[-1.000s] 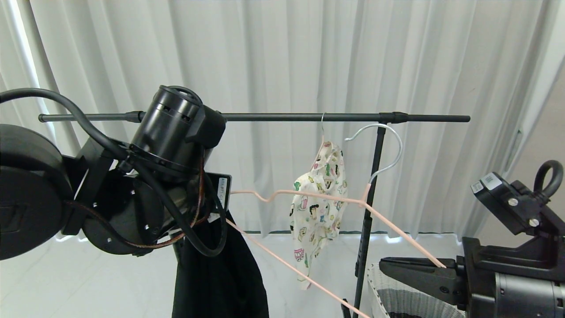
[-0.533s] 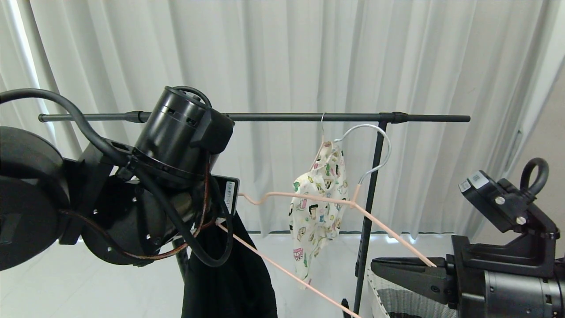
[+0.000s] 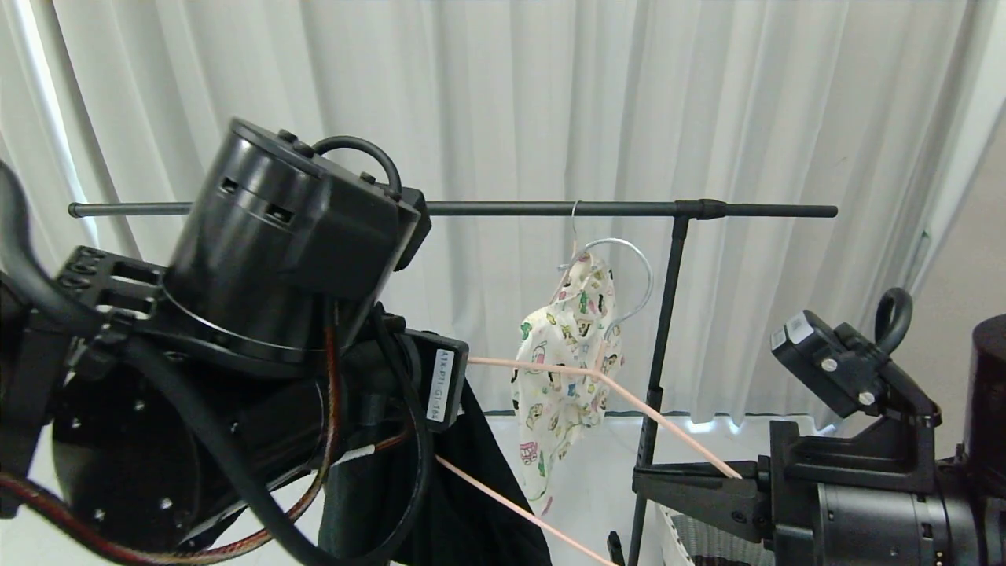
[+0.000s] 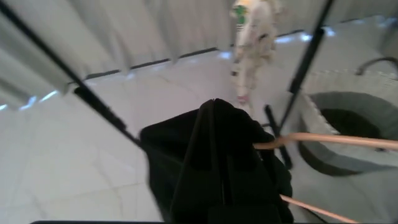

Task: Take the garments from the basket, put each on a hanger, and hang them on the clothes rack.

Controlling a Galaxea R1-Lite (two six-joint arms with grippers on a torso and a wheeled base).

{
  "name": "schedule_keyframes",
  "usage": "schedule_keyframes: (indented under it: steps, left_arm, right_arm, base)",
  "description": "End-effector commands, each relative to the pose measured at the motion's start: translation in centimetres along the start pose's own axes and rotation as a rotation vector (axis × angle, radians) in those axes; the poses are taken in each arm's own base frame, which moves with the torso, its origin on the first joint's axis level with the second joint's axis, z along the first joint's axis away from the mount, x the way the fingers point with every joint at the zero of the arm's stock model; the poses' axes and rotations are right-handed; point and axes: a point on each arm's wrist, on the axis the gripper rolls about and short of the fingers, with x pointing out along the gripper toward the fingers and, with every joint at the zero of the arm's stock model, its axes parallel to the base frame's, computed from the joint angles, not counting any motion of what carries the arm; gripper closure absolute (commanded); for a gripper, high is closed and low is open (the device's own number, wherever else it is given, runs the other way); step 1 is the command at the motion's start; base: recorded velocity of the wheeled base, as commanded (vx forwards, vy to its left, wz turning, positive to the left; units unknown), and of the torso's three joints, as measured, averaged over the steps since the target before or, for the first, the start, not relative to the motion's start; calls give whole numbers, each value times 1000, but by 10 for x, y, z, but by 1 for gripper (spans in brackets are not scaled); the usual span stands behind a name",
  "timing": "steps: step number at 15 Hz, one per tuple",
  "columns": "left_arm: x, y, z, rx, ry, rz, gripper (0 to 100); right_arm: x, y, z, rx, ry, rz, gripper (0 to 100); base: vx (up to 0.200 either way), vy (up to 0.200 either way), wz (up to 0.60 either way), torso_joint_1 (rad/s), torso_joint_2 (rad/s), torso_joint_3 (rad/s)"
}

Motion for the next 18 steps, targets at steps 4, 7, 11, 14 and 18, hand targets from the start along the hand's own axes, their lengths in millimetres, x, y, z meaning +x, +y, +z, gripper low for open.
schedule_keyframes:
  steps: [4, 7, 11, 14, 18]
  left_arm:
    - [-27, -16, 16, -18, -97, -123, 100]
    - [-36, -36, 14, 13, -117, -201, 100]
    - [-43, -39, 10, 30, -121, -219, 100]
    - [-49, -33, 10, 20, -135, -219, 100]
    - [-46, -32, 1, 41, -110, -207, 0]
  right_arm:
    - [20, 4, -6, -4, 26, 30, 100]
    - [40, 4, -6, -9, 7, 50, 100]
    - [40, -2, -5, 51, -1, 10, 100]
    - [37, -13, -1, 66, -33, -59, 100]
    - [35, -18, 6, 56, -92, -83, 100]
  base:
    - [0, 0, 0, 0, 0, 0]
    - [0, 0, 0, 0, 0, 0]
    - [0, 0, 0, 0, 0, 0]
    - [0, 0, 0, 0, 0, 0]
    - [0, 0, 0, 0, 0, 0]
